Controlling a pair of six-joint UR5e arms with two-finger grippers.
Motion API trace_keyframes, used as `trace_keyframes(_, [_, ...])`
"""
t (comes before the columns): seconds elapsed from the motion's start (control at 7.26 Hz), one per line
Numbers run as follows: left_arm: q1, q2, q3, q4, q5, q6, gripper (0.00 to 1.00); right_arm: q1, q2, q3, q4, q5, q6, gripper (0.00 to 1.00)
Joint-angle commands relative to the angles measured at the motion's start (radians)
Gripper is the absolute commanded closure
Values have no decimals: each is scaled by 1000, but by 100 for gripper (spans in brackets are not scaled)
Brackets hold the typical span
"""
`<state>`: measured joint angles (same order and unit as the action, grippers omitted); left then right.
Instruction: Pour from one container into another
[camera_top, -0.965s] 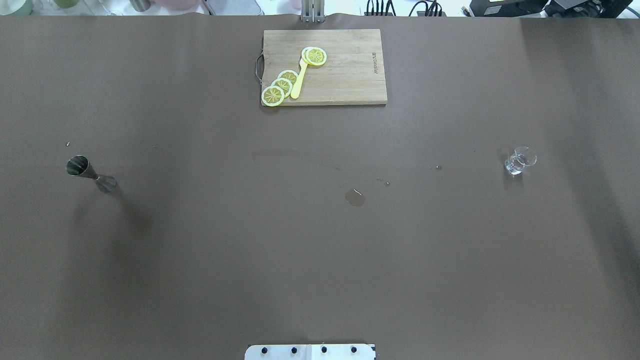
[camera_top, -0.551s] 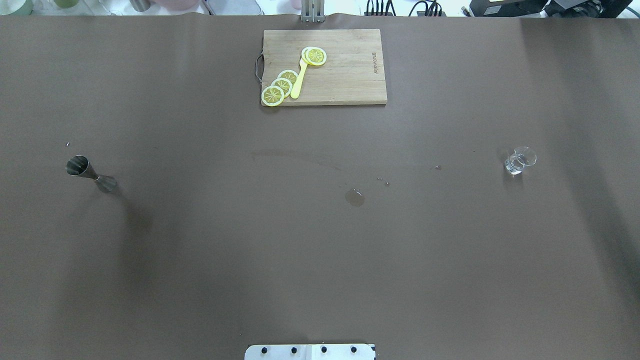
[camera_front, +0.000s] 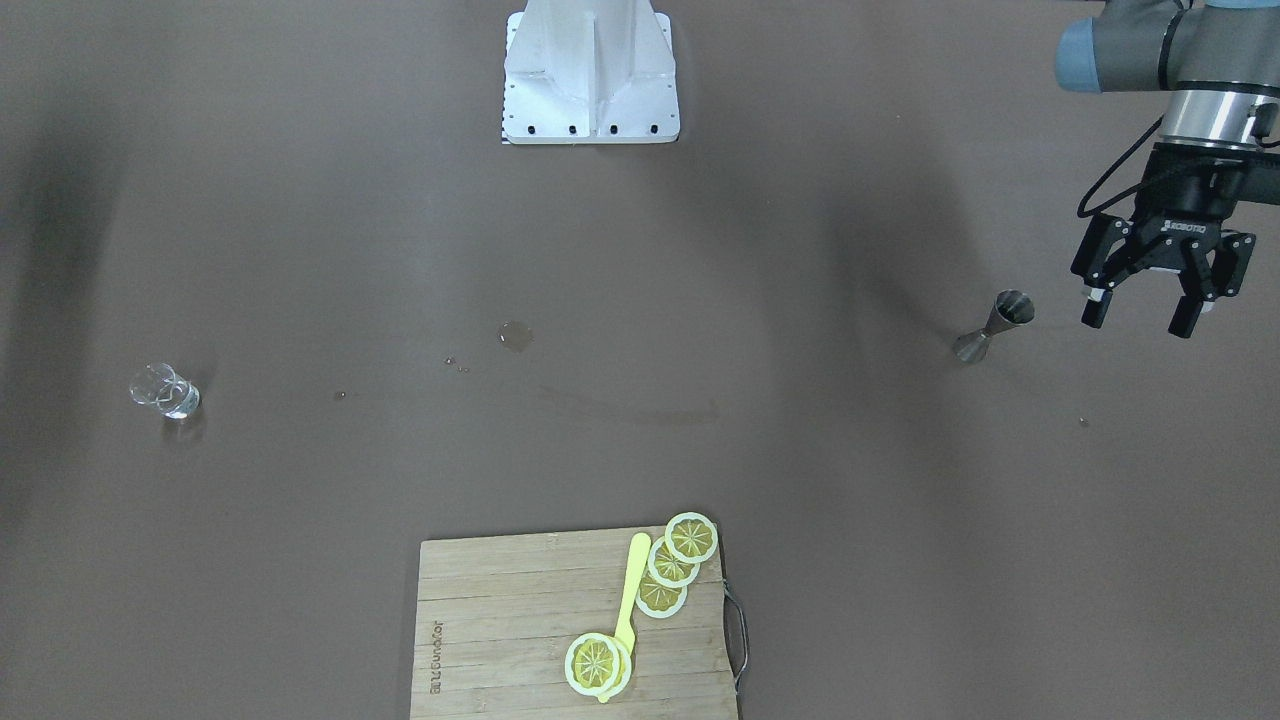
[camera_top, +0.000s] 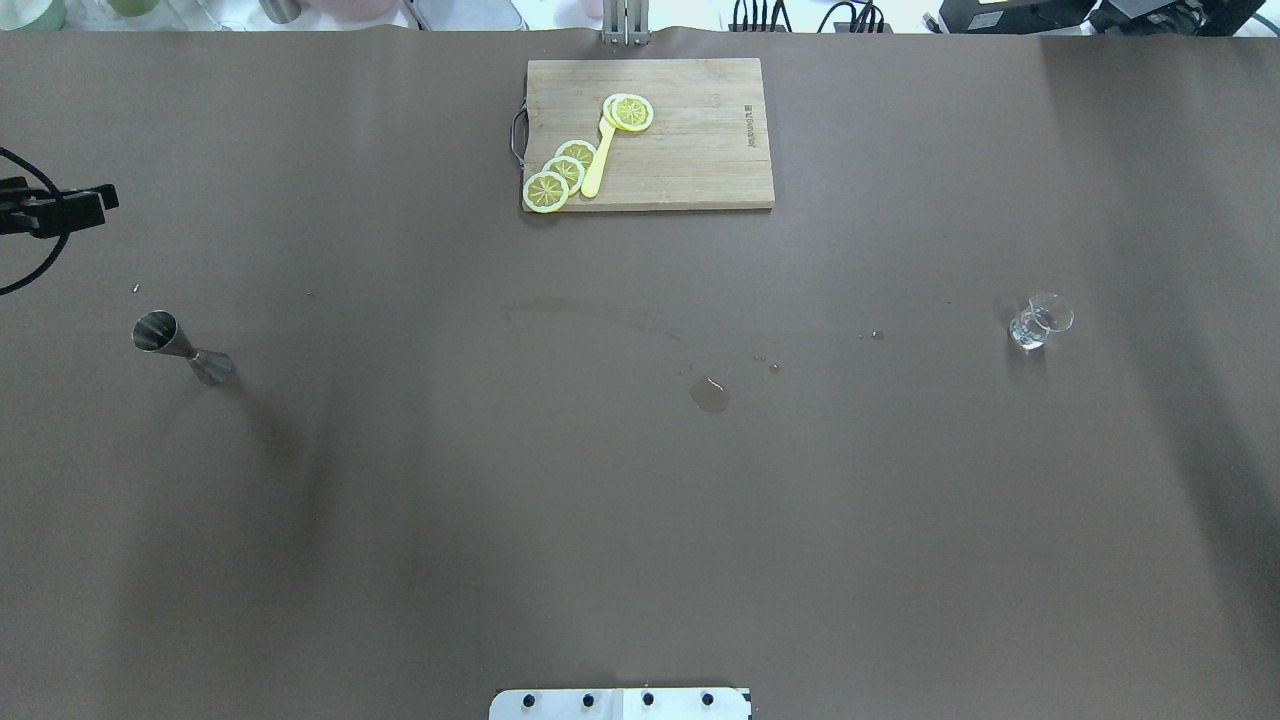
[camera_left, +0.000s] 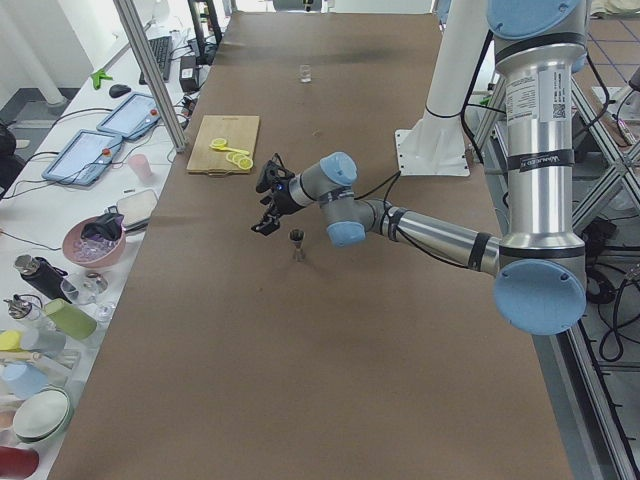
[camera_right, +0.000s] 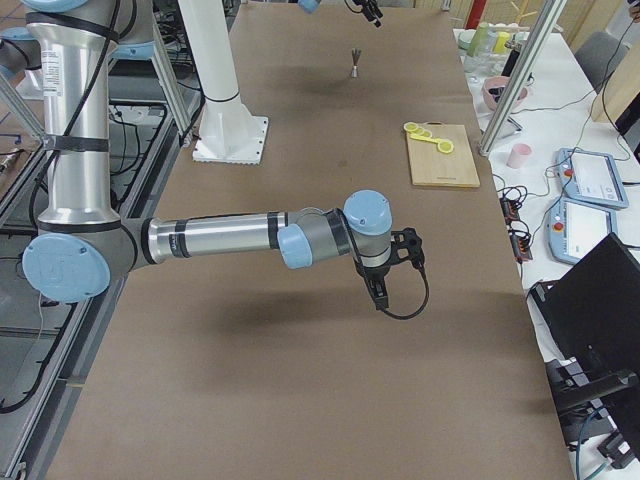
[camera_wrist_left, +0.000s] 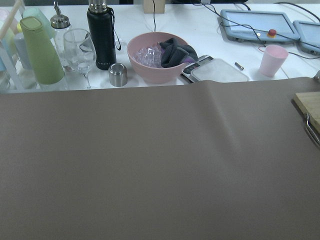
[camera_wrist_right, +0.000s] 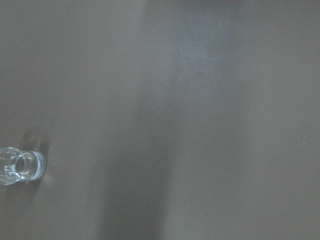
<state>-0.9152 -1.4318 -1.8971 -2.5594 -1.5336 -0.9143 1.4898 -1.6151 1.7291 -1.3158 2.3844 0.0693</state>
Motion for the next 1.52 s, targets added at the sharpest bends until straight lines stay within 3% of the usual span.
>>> trace_keyframes(0.0, [153,100,-29,-97,284,-23,3,-46,4,4,78,65,-11,0])
trace_keyframes(0.41, [390,163,-13,-235,609,-38,3,-120,-14,7,171,53,-19,0])
trace_keyframes(0.83, [554,149,129,-405,855,-41,4,-135,-69,1,256,84,-196,0])
trace_keyframes(1.1, [672,130,167,-418,997,-70,4,-193,-55,0,259,78,-238,0])
trace_keyframes(1.38, [703,61,240,-441,1024,-74,4,-264,-46,-11,341,65,-235,0])
